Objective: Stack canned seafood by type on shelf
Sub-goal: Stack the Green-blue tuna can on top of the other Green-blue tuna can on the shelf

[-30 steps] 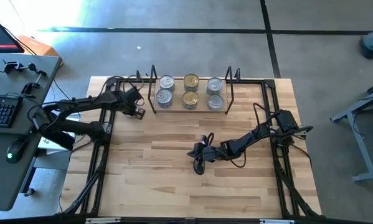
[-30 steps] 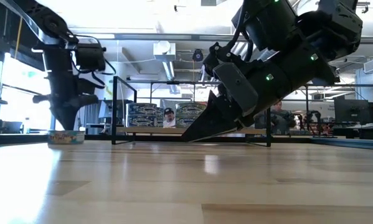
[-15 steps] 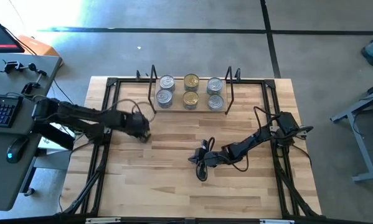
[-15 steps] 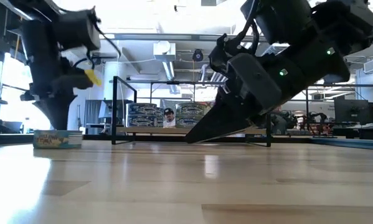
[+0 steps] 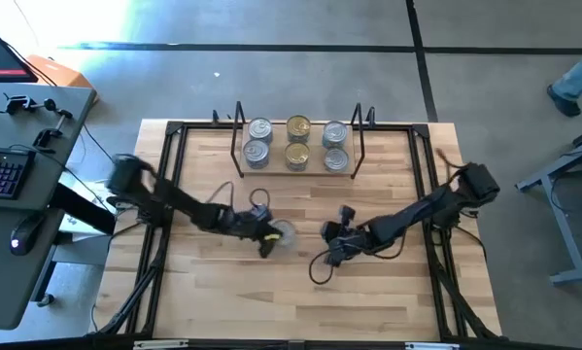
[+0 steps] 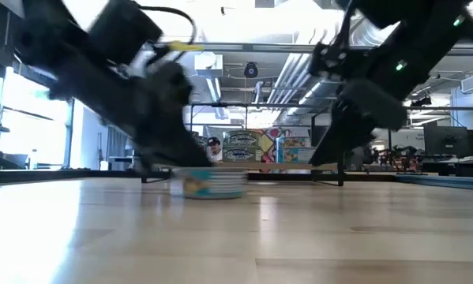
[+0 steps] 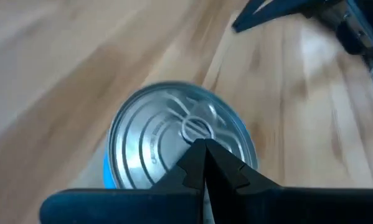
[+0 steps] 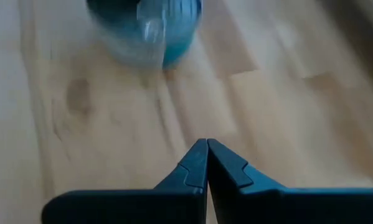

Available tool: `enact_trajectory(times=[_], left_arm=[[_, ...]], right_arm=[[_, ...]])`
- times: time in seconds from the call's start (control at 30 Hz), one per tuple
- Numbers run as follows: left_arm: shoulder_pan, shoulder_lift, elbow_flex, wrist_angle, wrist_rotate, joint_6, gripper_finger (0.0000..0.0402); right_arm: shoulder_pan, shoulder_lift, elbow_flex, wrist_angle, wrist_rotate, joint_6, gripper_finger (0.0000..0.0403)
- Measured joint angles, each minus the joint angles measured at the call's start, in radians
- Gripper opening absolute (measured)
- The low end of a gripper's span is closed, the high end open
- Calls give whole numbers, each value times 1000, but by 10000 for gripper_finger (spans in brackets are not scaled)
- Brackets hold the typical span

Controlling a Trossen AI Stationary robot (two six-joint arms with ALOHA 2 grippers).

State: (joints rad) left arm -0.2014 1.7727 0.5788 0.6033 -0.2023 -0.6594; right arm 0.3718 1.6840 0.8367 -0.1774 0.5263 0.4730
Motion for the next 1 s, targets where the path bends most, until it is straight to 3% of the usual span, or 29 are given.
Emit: enact_trajectory(times=[0.1,0.2,0.33,0.47,0.6,0.7,0.87,1.0], left_arm=[[38,148,88,170,1,97,0],[65,225,204,183,72,214,0],[68,216,341,59,121,376,0],[47,156,421,-208,34,476,0],[23,84,447,-446,-98,484,0],[21,68,440,-575,-144,432,0],[43,74,397,-612,-124,384,0],[44,85,400,-612,-75,373,0]], right_arm=[[10,-49,0,-65,41,-2,0],[16,-61,0,-79,59,-11,0],[21,-55,0,-40,43,-47,7],[31,-45,0,127,4,-104,46],[42,-11,1,284,-31,-165,106],[34,36,0,275,-83,-170,136],[2,133,3,308,-65,-175,149],[-16,130,4,255,-27,-174,149]])
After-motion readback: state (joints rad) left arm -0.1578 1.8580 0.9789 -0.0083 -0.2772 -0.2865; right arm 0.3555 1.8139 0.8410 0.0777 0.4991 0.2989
